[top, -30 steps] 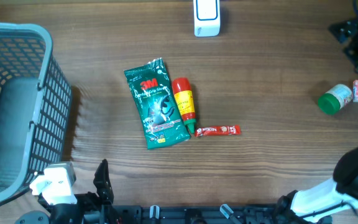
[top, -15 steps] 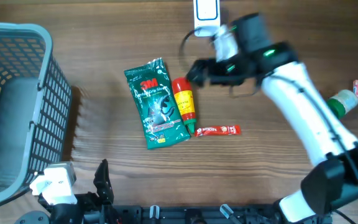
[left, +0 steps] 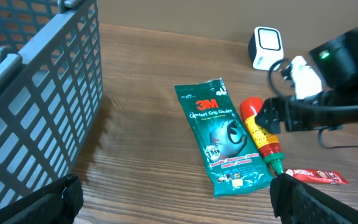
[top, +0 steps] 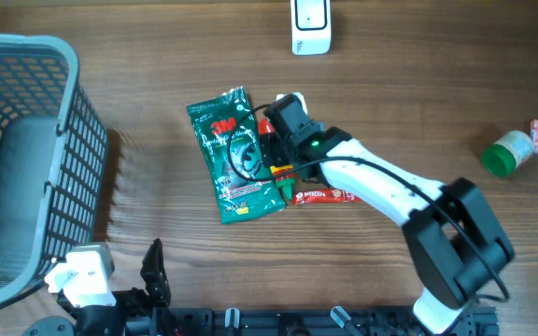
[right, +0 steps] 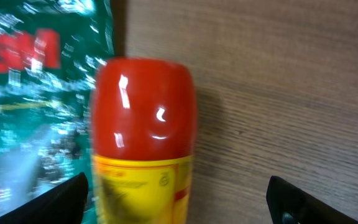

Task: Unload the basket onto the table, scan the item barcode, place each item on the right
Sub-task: 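Move right gripper over red sriracha bottle and grasp it, then lift sriracha bottle with right gripper and pull it toward table front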

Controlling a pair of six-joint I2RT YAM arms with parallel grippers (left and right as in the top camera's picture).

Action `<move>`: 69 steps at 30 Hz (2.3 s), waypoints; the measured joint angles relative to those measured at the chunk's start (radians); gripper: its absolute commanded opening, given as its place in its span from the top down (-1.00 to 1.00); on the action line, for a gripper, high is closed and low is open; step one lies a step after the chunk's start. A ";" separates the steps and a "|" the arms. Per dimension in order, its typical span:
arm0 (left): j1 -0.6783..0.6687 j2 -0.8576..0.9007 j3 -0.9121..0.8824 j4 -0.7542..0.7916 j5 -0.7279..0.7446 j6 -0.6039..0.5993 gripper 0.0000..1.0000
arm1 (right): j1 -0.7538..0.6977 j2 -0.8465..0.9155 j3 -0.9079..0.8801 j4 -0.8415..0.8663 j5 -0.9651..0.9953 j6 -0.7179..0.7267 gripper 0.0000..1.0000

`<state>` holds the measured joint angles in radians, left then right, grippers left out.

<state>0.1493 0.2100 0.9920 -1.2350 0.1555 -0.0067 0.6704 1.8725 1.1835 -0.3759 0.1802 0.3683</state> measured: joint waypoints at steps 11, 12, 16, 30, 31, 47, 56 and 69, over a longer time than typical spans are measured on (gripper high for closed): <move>0.000 0.000 0.000 0.000 0.000 0.000 -1.00 | 0.002 0.086 0.000 -0.005 0.105 0.036 -0.84; 0.000 0.000 0.000 0.000 0.000 0.000 -1.00 | -0.007 0.086 0.000 -0.020 0.107 0.052 -0.84; 0.000 0.000 0.000 0.000 0.000 0.000 -1.00 | -0.087 0.086 0.001 -0.112 0.113 0.122 -0.75; 0.000 0.000 0.000 0.000 0.000 0.000 -1.00 | -0.240 -0.025 0.019 -0.265 -0.114 0.232 -0.47; 0.000 0.000 0.000 0.000 0.000 0.000 -1.00 | -0.243 -0.028 0.020 -0.269 -0.135 0.234 -0.47; 0.000 0.000 0.000 0.000 0.000 0.000 -1.00 | -0.283 -0.029 0.023 -0.528 0.058 0.344 -0.23; 0.000 0.000 0.000 0.000 0.000 0.000 -1.00 | -0.360 -0.029 0.022 -0.510 0.099 0.367 -0.25; 0.000 0.000 0.000 0.000 0.000 0.000 -1.00 | -0.468 -0.029 -0.097 -0.271 0.035 0.204 0.07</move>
<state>0.1493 0.2100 0.9920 -1.2346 0.1555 -0.0067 0.2024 1.8439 1.0870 -0.6472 0.2157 0.5720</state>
